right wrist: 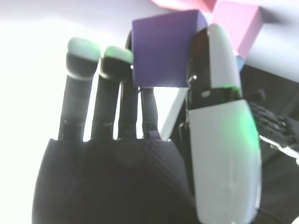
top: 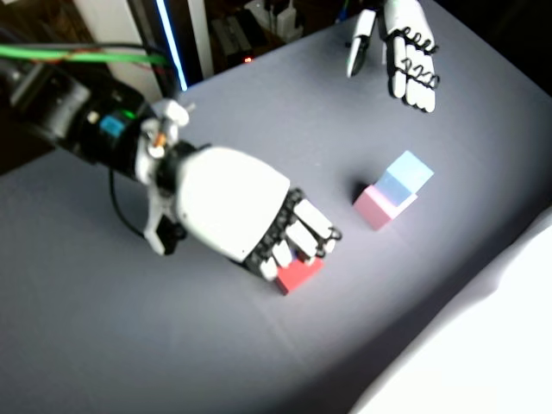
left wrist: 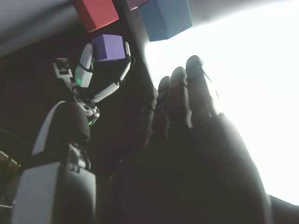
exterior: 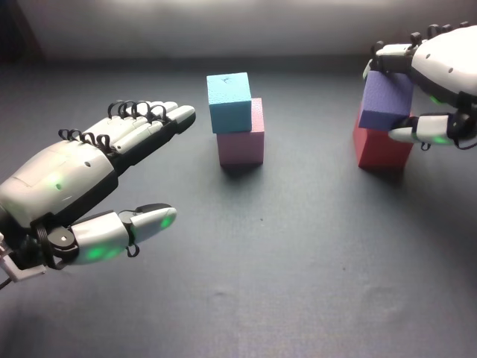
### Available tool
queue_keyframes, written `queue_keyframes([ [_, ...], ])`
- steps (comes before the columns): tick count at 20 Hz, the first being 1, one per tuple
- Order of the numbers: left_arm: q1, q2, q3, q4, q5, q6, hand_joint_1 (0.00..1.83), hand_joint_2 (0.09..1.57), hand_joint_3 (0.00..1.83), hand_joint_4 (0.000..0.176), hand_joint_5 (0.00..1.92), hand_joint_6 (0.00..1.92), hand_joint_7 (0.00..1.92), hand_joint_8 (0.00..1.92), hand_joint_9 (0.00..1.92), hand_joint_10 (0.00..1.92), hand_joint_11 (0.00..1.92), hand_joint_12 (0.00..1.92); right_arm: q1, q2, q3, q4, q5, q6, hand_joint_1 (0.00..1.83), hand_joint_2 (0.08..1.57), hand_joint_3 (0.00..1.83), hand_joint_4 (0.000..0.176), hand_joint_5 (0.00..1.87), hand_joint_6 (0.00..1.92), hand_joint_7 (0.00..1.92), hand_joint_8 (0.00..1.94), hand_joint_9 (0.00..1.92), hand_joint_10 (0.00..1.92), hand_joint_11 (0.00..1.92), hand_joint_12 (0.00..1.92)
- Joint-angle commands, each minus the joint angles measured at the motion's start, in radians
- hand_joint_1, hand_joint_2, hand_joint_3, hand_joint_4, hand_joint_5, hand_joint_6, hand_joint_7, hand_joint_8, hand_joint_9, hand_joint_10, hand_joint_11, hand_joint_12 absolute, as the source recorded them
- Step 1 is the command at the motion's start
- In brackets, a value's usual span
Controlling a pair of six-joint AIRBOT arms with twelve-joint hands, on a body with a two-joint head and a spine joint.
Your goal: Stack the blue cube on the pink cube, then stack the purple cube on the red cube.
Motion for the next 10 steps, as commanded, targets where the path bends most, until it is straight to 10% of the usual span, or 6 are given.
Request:
queue_keyframes([
  [1, 0.001, -0.008, 0.007, -0.005, -0.125, -0.008, 0.51, 1.37, 0.0, 0.032, 0.0, 0.0, 0.0, 0.0, 0.0, 0.0, 0.0, 0.0, 0.014, -0.002, 0.01, -0.005, 0.1, -0.003, 1.19, 1.28, 0.0, 0.0, 0.67, 1.21, 0.73, 1.68, 0.7, 1.78, 0.69, 1.92],
  [2, 0.001, -0.009, 0.007, -0.005, -0.125, -0.009, 0.52, 1.37, 0.0, 0.037, 0.0, 0.0, 0.0, 0.0, 0.0, 0.0, 0.0, 0.0, 0.015, -0.004, 0.016, 0.003, 0.095, -0.004, 1.18, 1.28, 0.0, 0.0, 0.71, 1.21, 0.69, 1.69, 0.54, 1.73, 0.51, 1.92],
  [4, 0.001, -0.01, 0.007, -0.005, -0.125, -0.011, 0.52, 1.37, 0.0, 0.056, 0.0, 0.0, 0.0, 0.0, 0.0, 0.0, 0.0, 0.0, 0.015, -0.006, 0.025, 0.019, 0.086, -0.008, 1.18, 1.3, 0.0, 0.0, 0.64, 1.24, 0.71, 1.72, 0.77, 1.85, 0.84, 1.92],
  [8, 0.004, -0.01, 0.007, -0.005, -0.131, -0.015, 0.53, 1.37, 0.0, 0.062, 0.0, 0.0, 0.0, 0.0, 0.0, 0.0, 0.0, 0.0, 0.014, -0.008, 0.036, 0.051, 0.074, -0.009, 1.07, 1.37, 0.0, 0.0, 0.45, 1.67, 0.61, 1.64, 0.35, 1.34, 0.22, 1.92],
  [10, 0.006, -0.01, 0.007, -0.005, -0.133, -0.018, 0.54, 1.37, 0.0, 0.061, 0.0, 0.0, 0.0, 0.0, 0.0, 0.0, 0.0, 0.0, 0.012, -0.01, 0.037, 0.067, 0.072, -0.009, 0.91, 1.34, 0.0, 0.0, 0.18, 0.83, 0.31, 1.03, 0.4, 1.34, 0.36, 1.88],
])
